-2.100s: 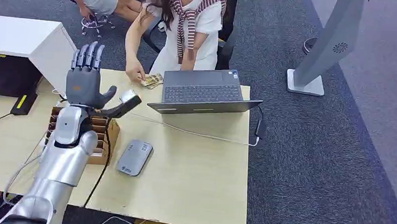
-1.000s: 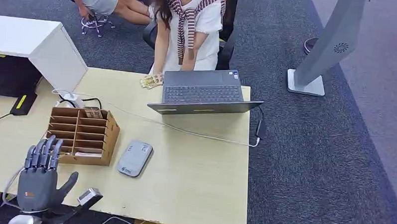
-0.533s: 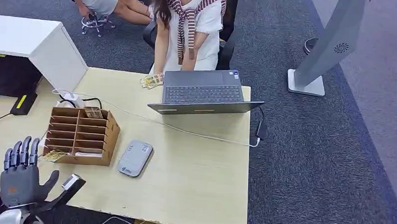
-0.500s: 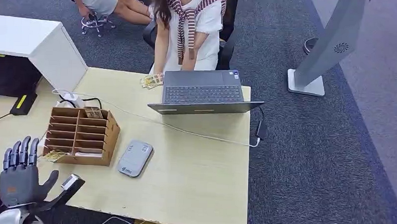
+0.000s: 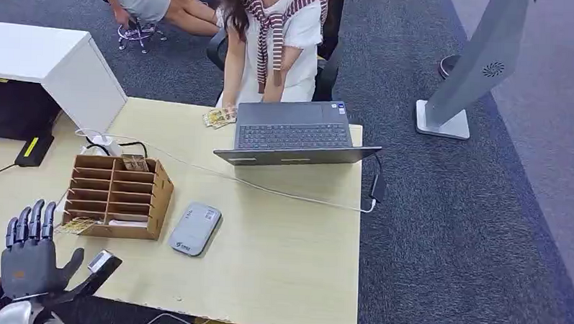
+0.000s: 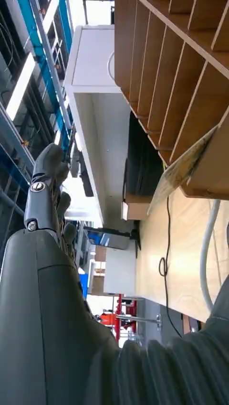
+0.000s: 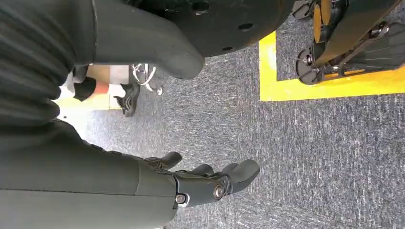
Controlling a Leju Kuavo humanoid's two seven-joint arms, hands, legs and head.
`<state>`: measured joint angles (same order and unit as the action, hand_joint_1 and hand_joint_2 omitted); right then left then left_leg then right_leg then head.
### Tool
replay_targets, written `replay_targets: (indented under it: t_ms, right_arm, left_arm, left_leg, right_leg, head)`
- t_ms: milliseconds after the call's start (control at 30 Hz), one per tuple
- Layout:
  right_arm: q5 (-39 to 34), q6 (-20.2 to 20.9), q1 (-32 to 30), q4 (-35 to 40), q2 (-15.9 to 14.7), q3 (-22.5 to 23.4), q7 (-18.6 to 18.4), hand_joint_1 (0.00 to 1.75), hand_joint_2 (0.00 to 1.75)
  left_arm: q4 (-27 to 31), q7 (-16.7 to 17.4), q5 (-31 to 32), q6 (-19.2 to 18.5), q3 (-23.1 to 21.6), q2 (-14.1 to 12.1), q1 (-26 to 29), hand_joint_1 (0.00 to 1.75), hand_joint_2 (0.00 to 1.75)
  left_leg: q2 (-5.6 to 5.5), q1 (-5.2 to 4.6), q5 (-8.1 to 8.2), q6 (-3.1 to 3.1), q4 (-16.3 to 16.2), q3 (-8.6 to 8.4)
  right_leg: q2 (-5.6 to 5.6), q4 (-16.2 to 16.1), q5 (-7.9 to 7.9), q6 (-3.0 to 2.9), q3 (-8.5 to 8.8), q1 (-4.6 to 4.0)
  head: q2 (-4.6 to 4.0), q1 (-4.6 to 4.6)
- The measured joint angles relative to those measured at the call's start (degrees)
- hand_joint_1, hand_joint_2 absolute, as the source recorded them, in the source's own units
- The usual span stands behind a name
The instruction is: Pass the card to the sensor for recognition and then transmit it.
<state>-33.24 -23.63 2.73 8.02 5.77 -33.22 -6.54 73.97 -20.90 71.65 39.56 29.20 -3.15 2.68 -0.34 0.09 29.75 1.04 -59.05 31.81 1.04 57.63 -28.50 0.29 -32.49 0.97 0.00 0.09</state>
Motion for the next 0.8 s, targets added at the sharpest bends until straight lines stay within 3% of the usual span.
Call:
replay_targets:
  t_ms: [400, 800]
  right_arm:
    - [0.0, 0.0, 0.0, 0.0, 0.0, 0.0, -0.2, 0.0, 1.75]
    - [0.1, 0.7, 0.1, 0.0, -0.1, -0.6, -0.3, 0.0, 1.75]
  left_arm:
    - [-1.8, 0.9, 0.6, 0.0, 0.5, -1.0, -0.7, 0.0, 1.75]
    - [-7.1, 4.8, 1.4, -0.9, 0.4, -3.9, -2.9, 0.0, 1.75]
  left_leg:
    - [0.0, 0.0, 0.0, 0.0, 0.0, 0.0]
    - [0.02, 0.0, 0.0, 0.0, 0.0, -0.01]
  right_leg:
    - [0.0, 0.0, 0.0, -0.01, 0.0, -0.01]
    - [0.01, 0.0, -0.01, -0.01, -0.01, -0.01]
  head:
    - [0.0, 0.0]
    - [0.0, 0.0]
